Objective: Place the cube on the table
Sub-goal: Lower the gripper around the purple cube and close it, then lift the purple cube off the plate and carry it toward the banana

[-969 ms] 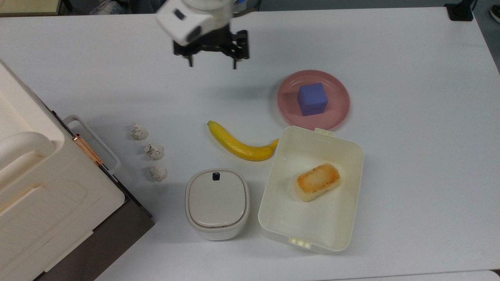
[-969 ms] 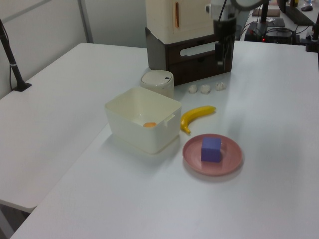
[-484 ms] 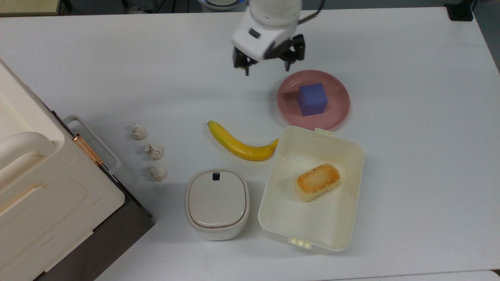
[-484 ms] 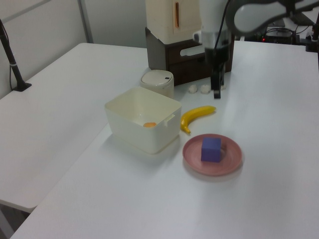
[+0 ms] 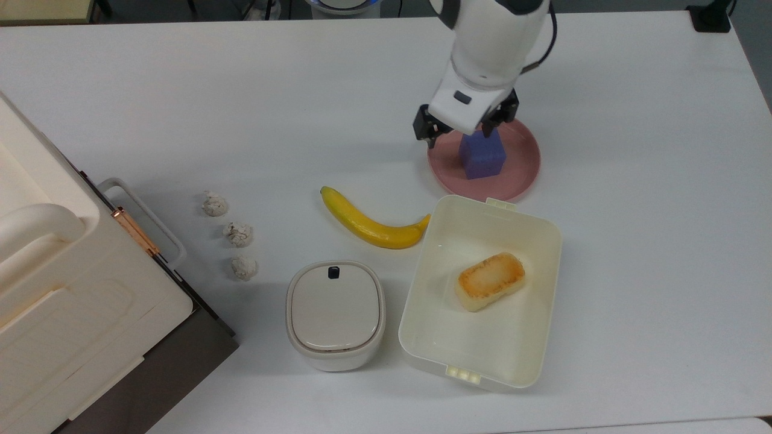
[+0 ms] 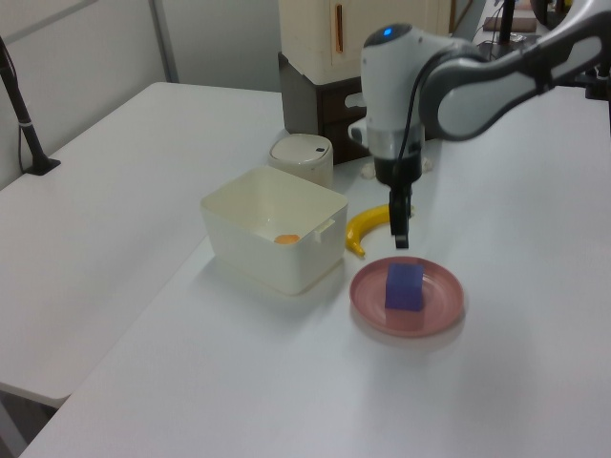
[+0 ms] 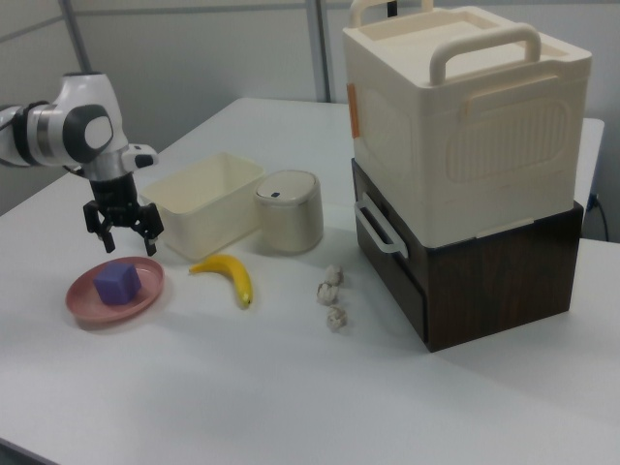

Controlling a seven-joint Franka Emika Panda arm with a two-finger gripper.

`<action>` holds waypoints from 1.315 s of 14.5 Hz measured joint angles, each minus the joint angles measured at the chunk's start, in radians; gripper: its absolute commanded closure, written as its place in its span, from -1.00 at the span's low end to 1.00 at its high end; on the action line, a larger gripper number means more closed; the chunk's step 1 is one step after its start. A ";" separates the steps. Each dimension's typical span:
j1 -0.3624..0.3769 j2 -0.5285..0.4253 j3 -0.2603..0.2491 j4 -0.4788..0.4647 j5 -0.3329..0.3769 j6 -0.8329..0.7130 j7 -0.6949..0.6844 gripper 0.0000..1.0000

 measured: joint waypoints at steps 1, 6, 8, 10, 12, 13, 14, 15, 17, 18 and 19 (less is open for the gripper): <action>0.012 0.014 0.000 -0.001 0.000 0.020 0.016 -1.00; 0.093 0.070 0.002 -0.001 0.000 0.071 0.069 -0.55; 0.102 0.084 0.002 -0.001 0.000 0.072 0.076 -0.30; 0.100 0.099 0.000 -0.001 0.000 0.072 0.076 0.04; 0.091 0.098 -0.001 0.000 0.000 0.070 0.063 0.36; 0.085 0.094 -0.002 0.002 0.000 0.063 0.049 0.36; 0.076 0.086 -0.003 0.005 0.000 0.048 0.031 0.36; 0.058 0.062 -0.005 0.010 0.000 0.001 0.001 0.36; 0.025 0.015 -0.010 0.023 0.000 -0.099 -0.060 0.33; -0.002 -0.015 -0.013 0.032 0.000 -0.153 -0.097 0.25; -0.048 -0.057 -0.019 0.039 0.000 -0.203 -0.142 0.20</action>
